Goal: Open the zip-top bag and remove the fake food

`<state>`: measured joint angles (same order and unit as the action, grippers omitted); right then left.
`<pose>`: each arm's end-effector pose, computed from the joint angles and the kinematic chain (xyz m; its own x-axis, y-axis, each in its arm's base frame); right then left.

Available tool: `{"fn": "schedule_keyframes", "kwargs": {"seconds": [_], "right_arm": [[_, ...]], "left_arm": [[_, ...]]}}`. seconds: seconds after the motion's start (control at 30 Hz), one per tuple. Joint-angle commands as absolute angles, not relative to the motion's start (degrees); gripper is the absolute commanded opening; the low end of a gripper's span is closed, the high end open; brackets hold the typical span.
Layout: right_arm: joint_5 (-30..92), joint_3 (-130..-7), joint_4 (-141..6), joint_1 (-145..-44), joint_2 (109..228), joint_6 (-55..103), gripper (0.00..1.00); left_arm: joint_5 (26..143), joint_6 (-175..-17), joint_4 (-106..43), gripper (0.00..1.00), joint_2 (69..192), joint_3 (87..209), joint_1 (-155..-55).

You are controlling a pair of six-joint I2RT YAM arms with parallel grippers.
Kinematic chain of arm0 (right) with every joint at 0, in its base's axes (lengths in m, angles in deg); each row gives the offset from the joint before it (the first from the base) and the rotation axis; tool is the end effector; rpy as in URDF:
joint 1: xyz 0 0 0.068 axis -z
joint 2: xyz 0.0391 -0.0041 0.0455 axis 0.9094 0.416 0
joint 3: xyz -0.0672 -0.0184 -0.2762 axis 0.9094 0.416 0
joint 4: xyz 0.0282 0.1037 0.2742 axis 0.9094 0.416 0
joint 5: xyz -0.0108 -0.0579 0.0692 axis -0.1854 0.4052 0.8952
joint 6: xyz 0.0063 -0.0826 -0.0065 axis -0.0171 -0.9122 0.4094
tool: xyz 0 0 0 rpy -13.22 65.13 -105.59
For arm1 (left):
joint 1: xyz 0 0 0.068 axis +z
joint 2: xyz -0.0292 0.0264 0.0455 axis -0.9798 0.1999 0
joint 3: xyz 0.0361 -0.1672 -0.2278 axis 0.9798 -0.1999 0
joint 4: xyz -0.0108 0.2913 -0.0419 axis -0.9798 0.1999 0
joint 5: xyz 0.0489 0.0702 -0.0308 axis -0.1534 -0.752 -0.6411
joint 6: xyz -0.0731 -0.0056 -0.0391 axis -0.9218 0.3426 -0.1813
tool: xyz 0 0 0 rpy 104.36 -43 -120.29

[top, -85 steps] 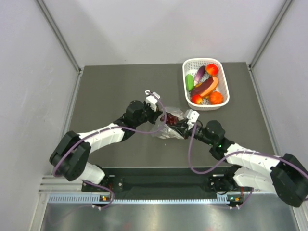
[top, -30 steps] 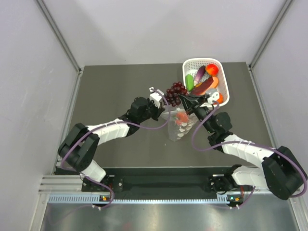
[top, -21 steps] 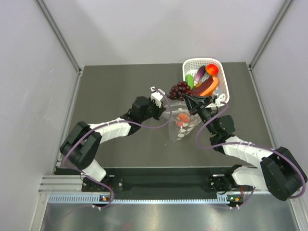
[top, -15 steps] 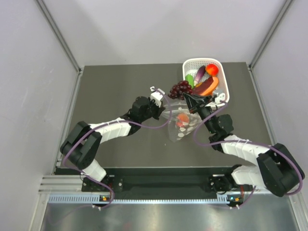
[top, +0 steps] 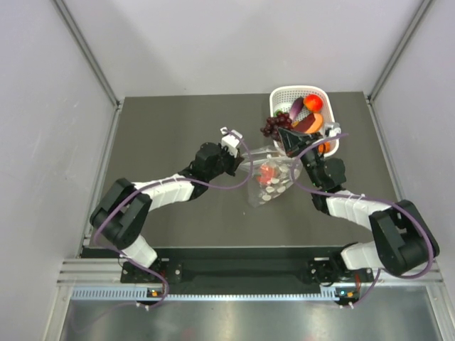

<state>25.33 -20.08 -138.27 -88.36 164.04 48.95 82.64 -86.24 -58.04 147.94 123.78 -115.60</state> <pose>0.2936 0.1271 0.2610 0.0563 0.5953 -0.8016 -0.5295 0.6984 0.4815 0.3248 -0.2559 0.1947 -0.2426 0.1478 -0.9588 0.6774 0.7333 -0.0584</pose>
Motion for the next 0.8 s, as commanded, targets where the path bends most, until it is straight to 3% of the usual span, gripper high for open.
{"fn": "schedule_keyframes", "kwargs": {"seconds": [0.0,0.23,0.47,0.77], "right_arm": [[27.04,-27.62,-164.19,-86.78,164.58,53.99,0.00],[32.05,-33.26,-164.27,-87.21,167.92,63.49,0.00],[30.84,-34.67,-164.19,-90.11,170.04,60.78,0.00],[31.44,-35.90,-160.59,-82.92,171.70,58.13,0.00]], "left_arm": [[79.32,-86.52,-57.47,0.00,148.93,124.70,-113.89],[81.86,-86.96,-58.62,0.00,150.24,125.41,-113.80],[83.19,-87.40,-60.03,0.00,151.04,125.67,-113.80],[76.86,-86.61,-60.03,0.00,146.47,122.07,-113.72]]}}
